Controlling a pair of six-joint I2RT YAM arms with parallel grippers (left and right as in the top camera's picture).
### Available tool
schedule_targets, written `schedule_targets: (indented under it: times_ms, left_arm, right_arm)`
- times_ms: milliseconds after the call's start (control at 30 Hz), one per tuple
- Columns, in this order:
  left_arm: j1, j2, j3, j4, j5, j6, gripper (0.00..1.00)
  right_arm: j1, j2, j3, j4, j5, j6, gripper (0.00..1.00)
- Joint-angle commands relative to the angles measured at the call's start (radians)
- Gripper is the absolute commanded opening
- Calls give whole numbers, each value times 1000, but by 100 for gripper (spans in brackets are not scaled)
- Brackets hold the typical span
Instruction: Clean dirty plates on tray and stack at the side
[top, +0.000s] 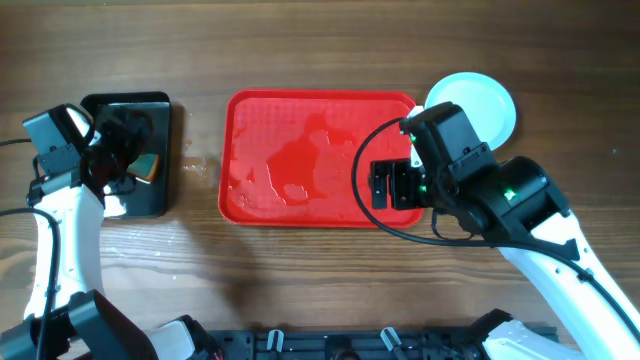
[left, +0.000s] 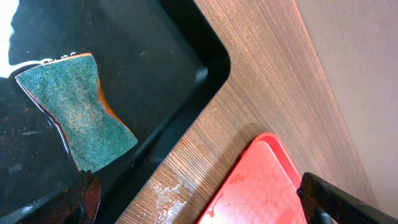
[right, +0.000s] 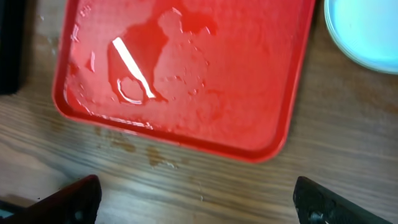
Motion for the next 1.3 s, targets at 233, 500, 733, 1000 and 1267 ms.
schedule_targets:
  times_ms: [233, 500, 733, 1000, 1267]
  left_arm:
    - [2, -20, 1, 0, 16, 5, 100]
    - [2, -20, 1, 0, 16, 5, 100]
    - [2, -20, 1, 0, 16, 5, 100]
    - [2, -20, 1, 0, 16, 5, 100]
    - [2, -20, 1, 0, 16, 5, 100]
  right_arm:
    - [-55, -24, -1, 10, 55, -47, 100]
    - [-182, -160, -100, 200, -5, -155, 100]
    - [-298, -416, -497, 597, -138, -155, 100]
    - [-337, -739, -938, 998, -159, -147, 100]
    - [-343, -1025, -1213, 1168, -150, -123, 100]
